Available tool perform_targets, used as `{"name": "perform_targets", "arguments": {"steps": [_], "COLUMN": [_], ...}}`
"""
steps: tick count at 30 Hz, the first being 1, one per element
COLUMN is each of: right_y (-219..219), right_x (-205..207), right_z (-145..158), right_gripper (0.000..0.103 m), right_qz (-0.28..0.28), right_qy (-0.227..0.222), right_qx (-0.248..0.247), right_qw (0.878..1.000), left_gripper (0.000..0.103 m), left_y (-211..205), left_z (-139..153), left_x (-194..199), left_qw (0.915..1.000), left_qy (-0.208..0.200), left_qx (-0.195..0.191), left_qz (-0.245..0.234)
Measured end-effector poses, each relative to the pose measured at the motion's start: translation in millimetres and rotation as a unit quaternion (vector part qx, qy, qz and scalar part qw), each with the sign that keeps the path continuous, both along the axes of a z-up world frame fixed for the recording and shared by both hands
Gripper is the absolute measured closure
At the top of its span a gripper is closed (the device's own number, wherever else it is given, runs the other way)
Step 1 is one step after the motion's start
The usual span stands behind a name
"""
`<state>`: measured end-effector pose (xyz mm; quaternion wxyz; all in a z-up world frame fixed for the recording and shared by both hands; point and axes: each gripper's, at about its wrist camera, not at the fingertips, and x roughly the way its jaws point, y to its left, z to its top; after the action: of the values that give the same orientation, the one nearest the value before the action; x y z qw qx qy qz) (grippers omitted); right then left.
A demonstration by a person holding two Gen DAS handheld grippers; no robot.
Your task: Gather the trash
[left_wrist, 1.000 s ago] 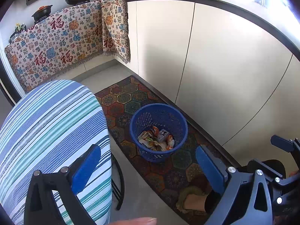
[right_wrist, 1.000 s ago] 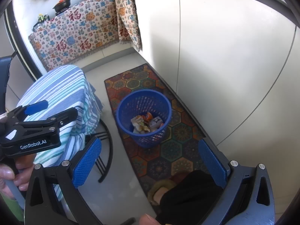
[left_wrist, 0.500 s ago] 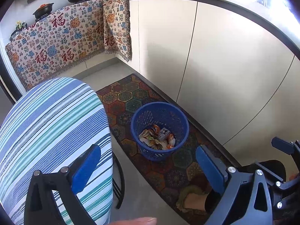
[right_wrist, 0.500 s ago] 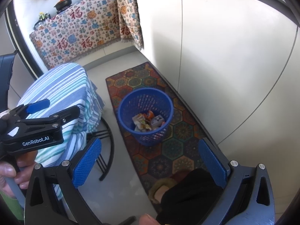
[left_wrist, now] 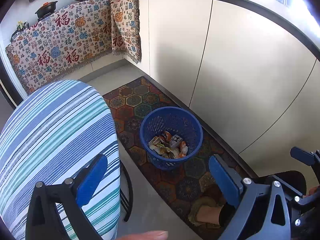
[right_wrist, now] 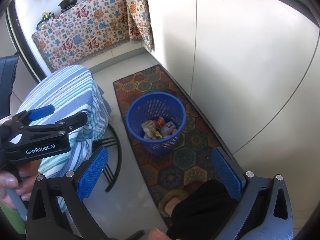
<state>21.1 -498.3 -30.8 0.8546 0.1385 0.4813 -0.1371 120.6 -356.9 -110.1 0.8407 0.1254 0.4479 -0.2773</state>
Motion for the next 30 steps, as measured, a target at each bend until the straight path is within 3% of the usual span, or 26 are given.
{"name": "perform_targets", "arguments": {"steps": [30], "right_y": [2.7], "right_x": [0.4], "right_z": [-0.8], "right_gripper": [0.000], "right_qz": [0.001], "right_qy": [0.001], "right_qx": [-0.001], "right_qw": [1.000], "left_gripper": [0.000], "left_y": [-5.2], "left_z": [-3.7], "left_x": [0.2], "left_qw": [1.0000], "left_qy": [0.003], "left_qx": [0.002], "left_qz": [0.000]}}
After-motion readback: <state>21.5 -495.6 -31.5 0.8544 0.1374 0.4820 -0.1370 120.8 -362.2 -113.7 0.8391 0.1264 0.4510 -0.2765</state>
